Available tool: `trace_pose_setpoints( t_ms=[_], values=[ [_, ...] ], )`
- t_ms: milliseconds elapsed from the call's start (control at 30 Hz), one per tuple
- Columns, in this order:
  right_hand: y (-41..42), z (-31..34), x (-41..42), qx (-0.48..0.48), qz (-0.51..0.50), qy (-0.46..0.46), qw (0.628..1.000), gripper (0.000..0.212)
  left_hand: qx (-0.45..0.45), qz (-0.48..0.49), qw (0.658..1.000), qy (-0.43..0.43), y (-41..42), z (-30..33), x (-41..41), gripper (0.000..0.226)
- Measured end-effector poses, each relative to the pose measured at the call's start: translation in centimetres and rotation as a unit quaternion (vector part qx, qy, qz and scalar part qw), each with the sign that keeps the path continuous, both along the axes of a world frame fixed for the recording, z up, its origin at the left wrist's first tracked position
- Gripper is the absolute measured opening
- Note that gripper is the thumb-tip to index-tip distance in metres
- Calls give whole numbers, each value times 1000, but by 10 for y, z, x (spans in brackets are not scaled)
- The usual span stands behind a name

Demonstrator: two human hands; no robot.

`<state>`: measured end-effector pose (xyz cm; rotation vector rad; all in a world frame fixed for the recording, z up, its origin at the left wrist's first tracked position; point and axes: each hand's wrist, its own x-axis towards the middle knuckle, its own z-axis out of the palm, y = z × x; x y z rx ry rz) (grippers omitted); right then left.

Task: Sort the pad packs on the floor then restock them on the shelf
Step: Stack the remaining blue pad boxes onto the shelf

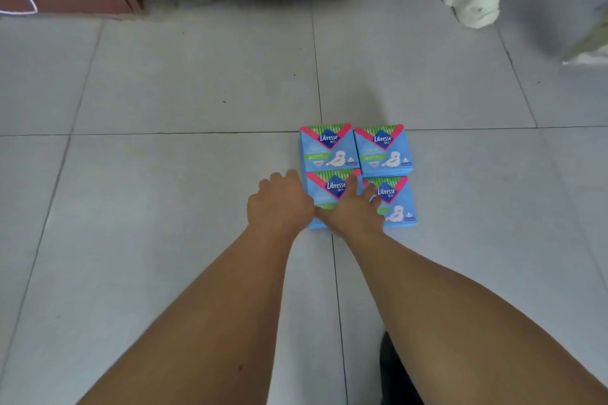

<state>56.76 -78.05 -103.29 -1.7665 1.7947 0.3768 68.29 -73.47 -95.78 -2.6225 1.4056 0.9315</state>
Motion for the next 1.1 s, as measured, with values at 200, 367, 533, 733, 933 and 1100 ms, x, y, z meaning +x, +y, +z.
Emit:
trace_pose_setpoints(
  t_ms=[200,367,533,733,933,1100],
  values=[
    [13,-21,6,-11,-3,33,999,104,30,10,999,39,-2,-12,-9,37],
    [27,-6,2,-20,14,19,1000,109,35,14,999,25,3,-3,-4,38],
    [57,47,11,-104,84,-44,990,115,-36,54,998,24,29,29,8,44],
    [110,140,31,-185,143,-155,960,113,-189,204,938,205,96,94,42,61],
    [170,232,45,-228,249,-230,913,105,-327,245,880,243,192,180,70,43],
    [213,306,65,-257,324,-343,843,89,-392,258,863,190,280,261,100,46]
  ],
)
